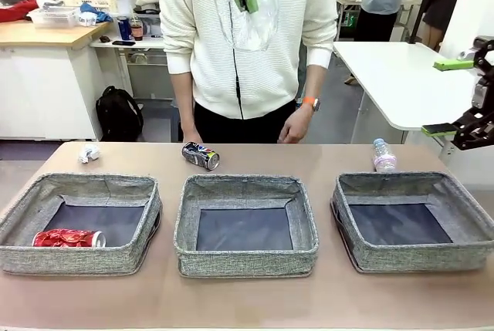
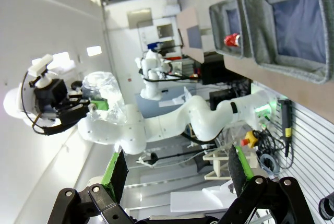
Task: Sort the waste into the appropriate baskets.
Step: Place the picked waste into the Fabric basket indicated by the person.
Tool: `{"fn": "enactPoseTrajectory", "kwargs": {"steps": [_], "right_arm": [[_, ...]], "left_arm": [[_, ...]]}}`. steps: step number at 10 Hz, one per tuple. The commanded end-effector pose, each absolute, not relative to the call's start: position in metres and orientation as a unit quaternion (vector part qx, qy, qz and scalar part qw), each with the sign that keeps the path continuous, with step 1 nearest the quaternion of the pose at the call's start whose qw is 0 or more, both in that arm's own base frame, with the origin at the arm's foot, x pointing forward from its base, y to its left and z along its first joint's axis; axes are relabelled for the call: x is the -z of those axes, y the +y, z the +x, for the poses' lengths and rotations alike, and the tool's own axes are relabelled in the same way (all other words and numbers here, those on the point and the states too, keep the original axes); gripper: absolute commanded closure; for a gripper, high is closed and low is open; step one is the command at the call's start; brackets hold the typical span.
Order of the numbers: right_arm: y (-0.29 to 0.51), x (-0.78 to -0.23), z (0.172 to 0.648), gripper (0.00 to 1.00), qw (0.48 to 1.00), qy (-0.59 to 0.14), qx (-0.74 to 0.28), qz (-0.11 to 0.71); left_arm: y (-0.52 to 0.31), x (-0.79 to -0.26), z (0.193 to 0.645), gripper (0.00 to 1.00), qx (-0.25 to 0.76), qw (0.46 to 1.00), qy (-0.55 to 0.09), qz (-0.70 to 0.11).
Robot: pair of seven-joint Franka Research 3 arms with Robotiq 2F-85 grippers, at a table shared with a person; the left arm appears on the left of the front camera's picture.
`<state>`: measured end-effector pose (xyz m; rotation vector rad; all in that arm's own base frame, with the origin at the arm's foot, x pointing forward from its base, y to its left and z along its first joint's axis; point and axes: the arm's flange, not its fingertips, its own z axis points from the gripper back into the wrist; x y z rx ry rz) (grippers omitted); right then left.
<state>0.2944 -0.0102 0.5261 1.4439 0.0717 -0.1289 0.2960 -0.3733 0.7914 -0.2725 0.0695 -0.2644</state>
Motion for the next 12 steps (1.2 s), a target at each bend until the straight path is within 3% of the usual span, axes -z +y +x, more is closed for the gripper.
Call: {"fn": "enactPoseTrajectory", "kwargs": {"steps": [1, 12], "right_arm": [[-0.0088, -0.5323, 0.2945, 0.00, 0.741, 0.037, 0.065, 0.668], [-0.0088, -0.5323, 0.2945, 0.00, 0.741, 0.037, 0.065, 0.668]], "left_arm": [[-0.3695, -0.7898, 0.2934, 0.96, 0.126, 0.983, 0.032, -0.132], [-0.3695, -0.7898, 0.2934, 0.96, 0.126, 0.983, 0.032, -0.132]]}}
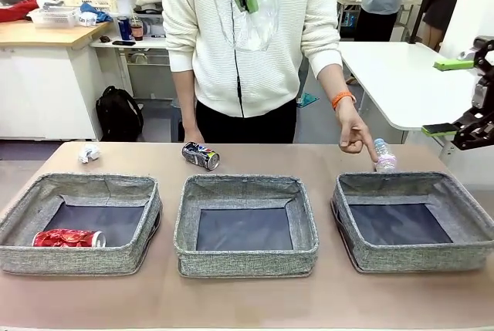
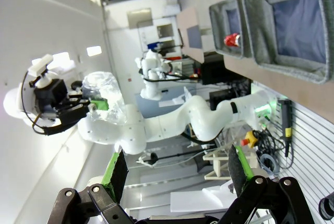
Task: Sort the waste into the appropriate baskets.
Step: Place the picked waste into the Fabric basket indicated by the person.
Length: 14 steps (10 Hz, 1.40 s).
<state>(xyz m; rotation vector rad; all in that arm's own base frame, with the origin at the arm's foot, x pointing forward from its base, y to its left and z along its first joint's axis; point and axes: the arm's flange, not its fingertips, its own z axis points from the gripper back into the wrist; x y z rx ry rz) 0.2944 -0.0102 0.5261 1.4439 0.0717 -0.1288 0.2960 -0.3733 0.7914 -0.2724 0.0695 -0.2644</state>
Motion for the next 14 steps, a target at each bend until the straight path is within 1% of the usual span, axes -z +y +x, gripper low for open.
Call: {"fn": "enactPoseTrajectory", "kwargs": {"steps": [1, 2, 3, 4, 5, 6, 7, 8, 9, 11, 12, 14], "right_arm": [[-0.009, -0.532, 0.295, 0.00, 0.741, 0.037, 0.065, 0.668], [-0.009, -0.532, 0.295, 0.00, 0.741, 0.037, 0.065, 0.668], [-0.010, -0.526, 0.294, 0.00, 0.748, 0.033, 0.059, 0.660], [-0.031, -0.526, 0.277, 0.00, 0.766, 0.022, 0.078, 0.637], [-0.058, -0.526, 0.255, 0.00, 0.795, 0.004, 0.095, 0.599], [-0.092, -0.517, 0.233, 0.00, 0.833, -0.056, 0.134, 0.533], [-0.119, -0.509, 0.214, 0.00, 0.846, -0.068, 0.165, 0.503], [-0.141, -0.504, 0.196, 0.00, 0.842, -0.081, 0.187, 0.500], [-0.157, -0.498, 0.180, 0.00, 0.837, -0.092, 0.199, 0.501], [-0.175, -0.493, 0.152, 0.00, 0.817, -0.136, 0.223, 0.514], [-0.174, -0.510, 0.174, 0.00, 0.833, -0.092, 0.218, 0.501], [-0.174, -0.510, 0.174, 0.00, 0.833, -0.092, 0.218, 0.501]], "left_arm": [[-0.369, -0.790, 0.293, 0.96, 0.126, 0.983, 0.032, -0.132], [-0.373, -0.791, 0.296, 0.96, 0.131, 0.981, 0.035, -0.135], [-0.386, -0.775, 0.292, 0.96, 0.168, 0.975, 0.019, -0.141], [-0.402, -0.745, 0.290, 0.96, 0.201, 0.965, 0.005, -0.169], [-0.420, -0.711, 0.295, 0.96, 0.198, 0.964, -0.012, -0.178], [-0.441, -0.674, 0.301, 0.96, 0.229, 0.949, -0.016, -0.216], [-0.462, -0.645, 0.305, 0.96, 0.253, 0.936, -0.026, -0.244], [-0.484, -0.618, 0.314, 0.96, 0.261, 0.928, -0.040, -0.261], [-0.510, -0.591, 0.326, 0.96, 0.283, 0.915, -0.028, -0.287], [-0.569, -0.532, 0.358, 0.96, 0.325, 0.900, -0.022, -0.289], [-0.594, -0.507, 0.373, 0.96, 0.332, 0.901, -0.021, -0.279], [-0.619, -0.475, 0.382, 0.96, 0.300, 0.916, -0.011, -0.268]]}}
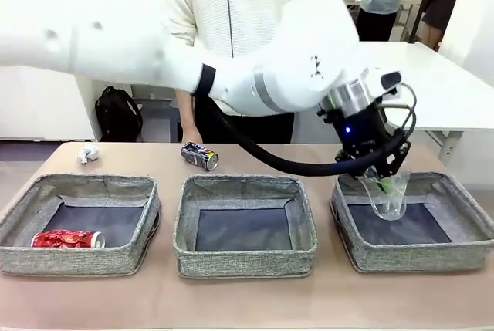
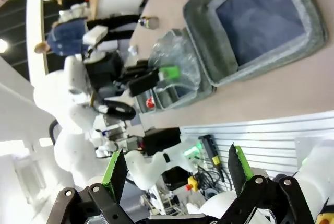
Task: Sort the waste into the appropriate baskets.
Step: Place the picked waste into the Fabric basket indicated by the person.
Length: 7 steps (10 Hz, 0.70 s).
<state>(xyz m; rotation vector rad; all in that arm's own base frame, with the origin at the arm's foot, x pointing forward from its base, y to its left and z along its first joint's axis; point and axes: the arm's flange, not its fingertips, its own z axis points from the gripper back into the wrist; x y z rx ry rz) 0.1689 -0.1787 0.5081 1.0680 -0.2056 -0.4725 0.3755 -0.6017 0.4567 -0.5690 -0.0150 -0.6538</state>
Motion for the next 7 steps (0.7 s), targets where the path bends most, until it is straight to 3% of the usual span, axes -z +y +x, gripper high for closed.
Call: {"fn": "enactPoseTrajectory", "kwargs": {"steps": [1, 5, 6, 7], "right_arm": [[-0.174, -0.510, 0.174, 0.00, 0.833, -0.092, 0.218, 0.501], [-0.174, -0.510, 0.174, 0.00, 0.833, -0.092, 0.218, 0.501], [-0.174, -0.510, 0.174, 0.00, 0.833, -0.092, 0.218, 0.501], [-0.174, -0.510, 0.174, 0.00, 0.833, -0.092, 0.218, 0.501]], "left_arm": [[-0.626, -0.467, 0.388, 0.96, 0.286, 0.924, -0.017, -0.253], [-0.639, -0.465, 0.394, 0.96, 0.285, 0.929, -0.014, -0.237], [-0.637, -0.465, 0.396, 0.76, 0.284, 0.929, -0.010, -0.236], [-0.635, -0.465, 0.397, 0.38, 0.282, 0.929, -0.008, -0.239]]}}
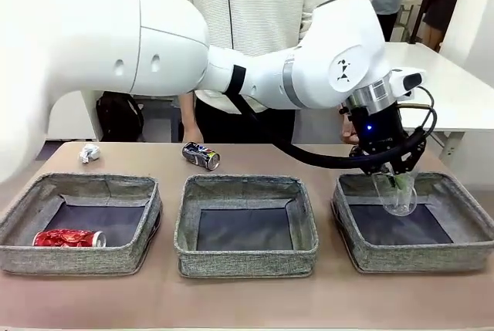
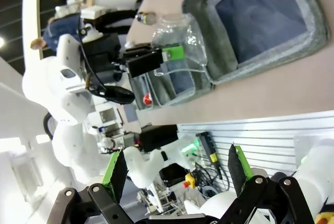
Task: Sort the waste into the appropriate baskets.
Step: Place the picked waste into the Fabric basket indicated by the person.
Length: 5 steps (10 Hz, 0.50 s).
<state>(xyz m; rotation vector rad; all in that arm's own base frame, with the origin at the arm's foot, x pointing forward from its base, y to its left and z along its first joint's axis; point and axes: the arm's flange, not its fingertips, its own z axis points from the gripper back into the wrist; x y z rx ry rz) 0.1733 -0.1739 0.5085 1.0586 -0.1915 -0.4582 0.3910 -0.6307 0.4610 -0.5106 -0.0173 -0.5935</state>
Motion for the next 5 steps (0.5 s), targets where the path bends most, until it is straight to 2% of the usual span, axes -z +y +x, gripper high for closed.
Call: {"fn": "enactPoseTrajectory", "kwargs": {"steps": [1, 2, 5], "right_arm": [[-0.1738, -0.5095, 0.1744, 0.00, 0.833, -0.092, 0.218, 0.501], [-0.1738, -0.5095, 0.1744, 0.00, 0.833, -0.092, 0.218, 0.501], [-0.1738, -0.5095, 0.1744, 0.00, 0.833, -0.092, 0.218, 0.501]], "left_arm": [[-0.6340, -0.4658, 0.3967, 0.19, 0.282, 0.930, -0.011, -0.237], [-0.6344, -0.4665, 0.3956, 0.00, 0.284, 0.930, -0.013, -0.235], [-0.6286, -0.4691, 0.3954, 0.03, 0.277, 0.931, -0.019, -0.238]]}}
